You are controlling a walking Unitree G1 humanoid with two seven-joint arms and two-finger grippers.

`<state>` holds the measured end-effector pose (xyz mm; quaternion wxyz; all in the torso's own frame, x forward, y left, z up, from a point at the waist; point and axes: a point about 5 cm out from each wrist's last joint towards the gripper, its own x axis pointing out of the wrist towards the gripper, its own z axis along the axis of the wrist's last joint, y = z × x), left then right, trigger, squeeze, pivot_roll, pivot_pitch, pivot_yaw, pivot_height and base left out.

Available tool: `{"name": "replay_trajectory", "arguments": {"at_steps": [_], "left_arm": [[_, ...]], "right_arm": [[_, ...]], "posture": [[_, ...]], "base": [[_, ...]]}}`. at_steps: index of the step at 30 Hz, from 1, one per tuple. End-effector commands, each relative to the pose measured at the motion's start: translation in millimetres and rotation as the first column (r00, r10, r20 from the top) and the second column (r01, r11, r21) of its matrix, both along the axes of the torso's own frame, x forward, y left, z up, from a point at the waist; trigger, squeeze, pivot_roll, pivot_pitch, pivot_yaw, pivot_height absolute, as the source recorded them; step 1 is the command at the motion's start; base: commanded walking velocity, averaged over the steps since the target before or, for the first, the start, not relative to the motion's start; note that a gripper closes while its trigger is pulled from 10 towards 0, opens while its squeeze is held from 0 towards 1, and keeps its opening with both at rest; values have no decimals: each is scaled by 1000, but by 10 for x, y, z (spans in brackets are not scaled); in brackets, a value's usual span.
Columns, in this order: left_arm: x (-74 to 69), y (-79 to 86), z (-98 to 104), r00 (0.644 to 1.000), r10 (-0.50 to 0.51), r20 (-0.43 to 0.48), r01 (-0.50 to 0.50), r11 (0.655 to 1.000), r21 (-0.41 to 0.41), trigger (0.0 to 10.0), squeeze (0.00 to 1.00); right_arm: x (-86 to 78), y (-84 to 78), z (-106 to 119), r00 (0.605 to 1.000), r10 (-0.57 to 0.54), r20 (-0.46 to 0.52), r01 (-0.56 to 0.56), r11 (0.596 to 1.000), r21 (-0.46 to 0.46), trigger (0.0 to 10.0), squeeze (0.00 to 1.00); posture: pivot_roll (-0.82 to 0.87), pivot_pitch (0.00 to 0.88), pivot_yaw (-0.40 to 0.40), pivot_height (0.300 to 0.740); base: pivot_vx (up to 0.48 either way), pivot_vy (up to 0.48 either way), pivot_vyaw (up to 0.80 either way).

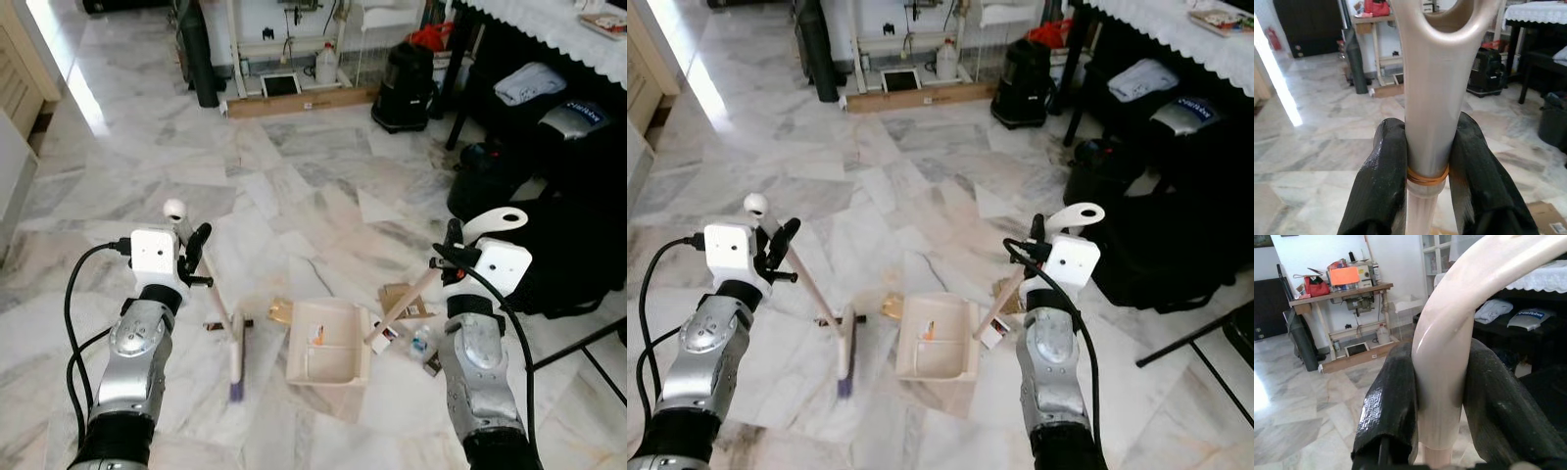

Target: Sweep floor

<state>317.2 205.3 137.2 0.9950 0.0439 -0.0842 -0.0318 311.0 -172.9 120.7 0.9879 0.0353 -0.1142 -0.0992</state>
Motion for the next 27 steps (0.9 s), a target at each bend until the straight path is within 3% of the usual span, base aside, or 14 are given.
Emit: {"name": "replay_trajectory", "arguments": {"at_steps": [1,8,10,14,17,25,27], "left_arm": [[14,7,101,998,-5,62,2,999,35,10000,0],[-59,137,120,995,48,93,-54,997,60,10000,0],[-167,242,58,992,94,85,-98,994,47,10000,0],[-338,303,-58,990,126,60,-129,990,51,10000,0],[-453,251,-109,991,124,49,-127,990,59,10000,0],[-456,144,-120,994,100,48,-102,993,53,10000,0],[-406,48,-131,998,56,39,-58,997,53,10000,0]], "right_arm": [[6,7,64,999,-7,39,8,1000,-11,10000,0],[-100,103,-37,1000,-13,16,13,1000,-25,10000,0],[-199,162,-60,1000,-7,21,8,997,-74,10000,0],[-341,199,-136,1000,11,1,-11,988,-154,10000,0],[-432,131,-79,1000,11,14,-9,988,-157,10000,0],[-350,-56,4,999,-30,32,34,987,-158,10000,0],[-327,-232,10,996,-82,35,86,988,-126,10000,0]], "posture": [[45,0,24,740],[111,0,2,740],[128,0,-12,740],[125,4,-34,740],[135,18,-64,740],[115,0,-40,740],[105,0,-18,740]], "base": [[0,0,0],[0,0,0],[0,0,0],[0,0,0],[0,0,0],[0,0,0],[0,0,0]]}}
